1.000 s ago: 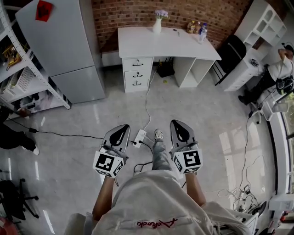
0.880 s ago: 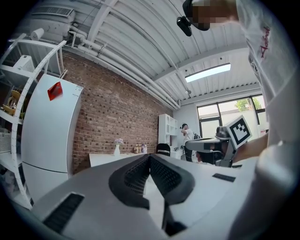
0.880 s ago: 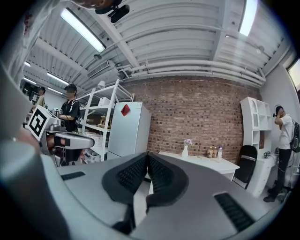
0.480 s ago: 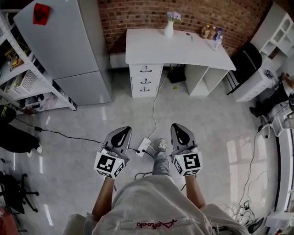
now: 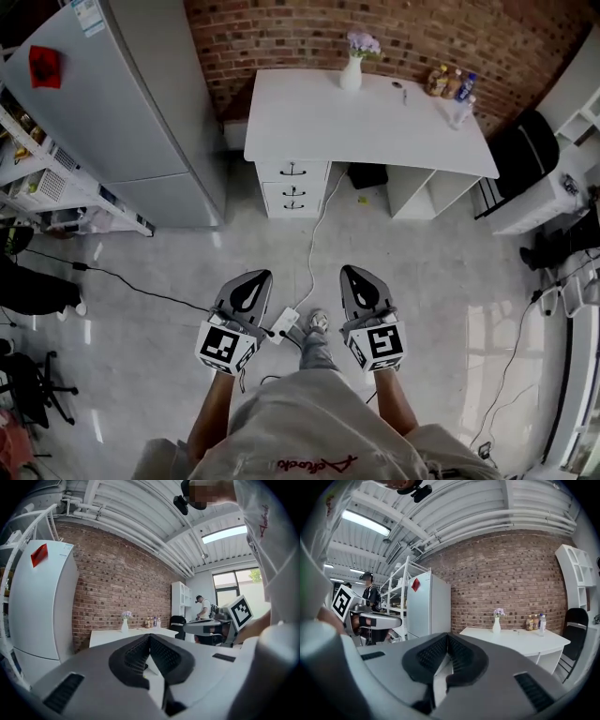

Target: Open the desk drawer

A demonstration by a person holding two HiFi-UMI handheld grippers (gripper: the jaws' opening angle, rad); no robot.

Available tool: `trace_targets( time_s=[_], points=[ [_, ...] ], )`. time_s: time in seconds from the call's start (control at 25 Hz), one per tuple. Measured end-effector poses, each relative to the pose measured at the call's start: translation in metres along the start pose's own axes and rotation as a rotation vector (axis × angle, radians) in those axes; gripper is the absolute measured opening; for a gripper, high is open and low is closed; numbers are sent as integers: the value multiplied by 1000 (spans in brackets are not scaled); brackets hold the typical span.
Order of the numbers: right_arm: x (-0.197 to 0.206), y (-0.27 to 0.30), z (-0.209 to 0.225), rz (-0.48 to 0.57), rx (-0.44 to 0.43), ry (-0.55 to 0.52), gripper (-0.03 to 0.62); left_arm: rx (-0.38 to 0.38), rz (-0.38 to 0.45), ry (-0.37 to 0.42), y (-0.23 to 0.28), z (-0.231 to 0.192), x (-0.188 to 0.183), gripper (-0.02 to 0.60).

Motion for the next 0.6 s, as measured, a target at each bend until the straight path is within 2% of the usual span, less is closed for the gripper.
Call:
trace_targets(
  time_s=[0.4,0.6],
  points=[
    [8,78,85,5,-74,37,17,-66,-52,13,99,-29,-12,12],
    [12,106,106,2,-100,37,17,-101,-70,-7,117,-44,-8,12]
  ],
)
Point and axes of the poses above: the fingertips, and each gripper's own axes: y forward along the fingers, z to its right, x out of its underside, the point moved 4 cm from there along -y, backward along the fingers, and after that the axes turned 8 degrees about -y, right-handed, at the moved point
